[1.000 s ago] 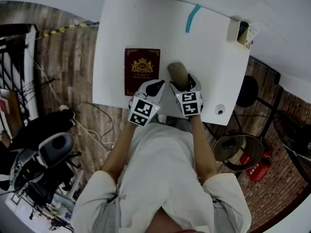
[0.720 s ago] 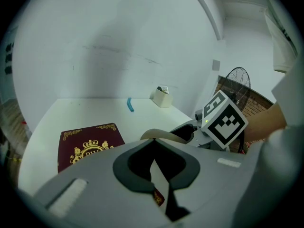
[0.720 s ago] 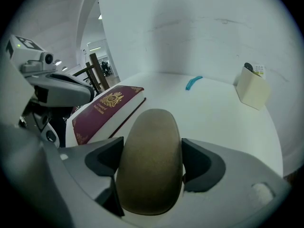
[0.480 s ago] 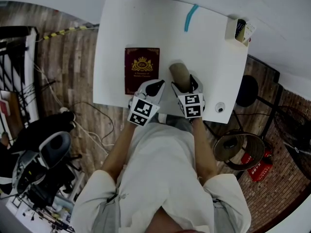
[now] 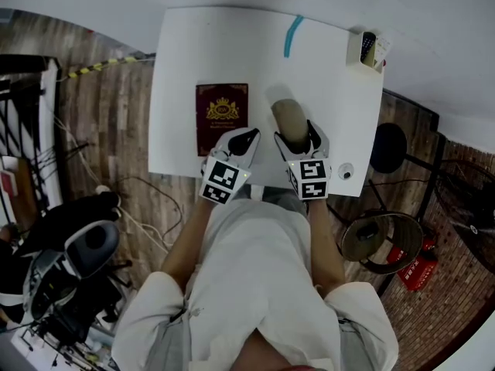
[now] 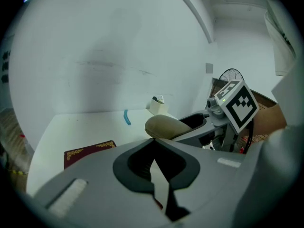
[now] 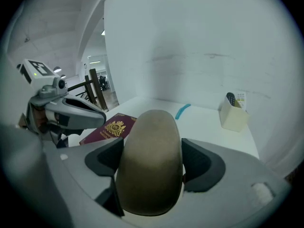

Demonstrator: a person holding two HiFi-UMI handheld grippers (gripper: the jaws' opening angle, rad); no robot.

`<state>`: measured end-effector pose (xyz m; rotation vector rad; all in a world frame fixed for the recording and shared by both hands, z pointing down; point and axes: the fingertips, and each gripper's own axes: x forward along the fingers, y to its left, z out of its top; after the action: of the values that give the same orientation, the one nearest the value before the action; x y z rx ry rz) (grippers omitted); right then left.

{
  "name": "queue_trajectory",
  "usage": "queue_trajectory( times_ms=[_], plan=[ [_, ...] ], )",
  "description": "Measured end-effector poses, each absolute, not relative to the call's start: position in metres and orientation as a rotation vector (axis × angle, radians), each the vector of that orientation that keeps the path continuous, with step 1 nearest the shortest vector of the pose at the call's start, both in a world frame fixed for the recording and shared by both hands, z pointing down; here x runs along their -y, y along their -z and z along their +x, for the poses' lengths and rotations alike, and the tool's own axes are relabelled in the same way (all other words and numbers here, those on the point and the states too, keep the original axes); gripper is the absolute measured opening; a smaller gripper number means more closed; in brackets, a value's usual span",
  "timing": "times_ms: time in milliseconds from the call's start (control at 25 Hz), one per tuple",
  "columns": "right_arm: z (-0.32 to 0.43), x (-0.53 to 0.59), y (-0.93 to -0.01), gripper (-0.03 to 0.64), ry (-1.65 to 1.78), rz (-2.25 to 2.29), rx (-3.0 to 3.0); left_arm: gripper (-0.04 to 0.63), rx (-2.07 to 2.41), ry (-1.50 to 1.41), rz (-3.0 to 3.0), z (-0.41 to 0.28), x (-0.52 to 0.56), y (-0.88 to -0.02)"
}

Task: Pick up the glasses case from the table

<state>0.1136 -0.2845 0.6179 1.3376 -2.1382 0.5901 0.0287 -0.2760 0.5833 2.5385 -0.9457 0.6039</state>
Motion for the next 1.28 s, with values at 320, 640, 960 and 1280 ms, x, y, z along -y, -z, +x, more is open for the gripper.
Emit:
queue_trajectory(
  times_ms=[320,640,960,1280],
  plan=[
    [0.127,0.290,-0.558,0.382,-0.475,1.473,2.199,0.018,0.969,-0.546,2.624,0.027,0.284,-0.544],
    [0.135,0.284,-0.504,0.382,-0.356,1.595,2.238,0.018,1.000,-0.459,2.719,0.019,0.289,-0.498],
    [0.137,0.271,-0.460,0.382,-0.255,1.713,2.252,0.018,1.002,-0.357,2.817,0.015,0.284,-0.452],
    [0.131,0.255,-0.431,0.380,-0.156,1.818,2.267,0.018,0.995,-0.237,2.860,0.013,0.270,-0.421]
  ],
)
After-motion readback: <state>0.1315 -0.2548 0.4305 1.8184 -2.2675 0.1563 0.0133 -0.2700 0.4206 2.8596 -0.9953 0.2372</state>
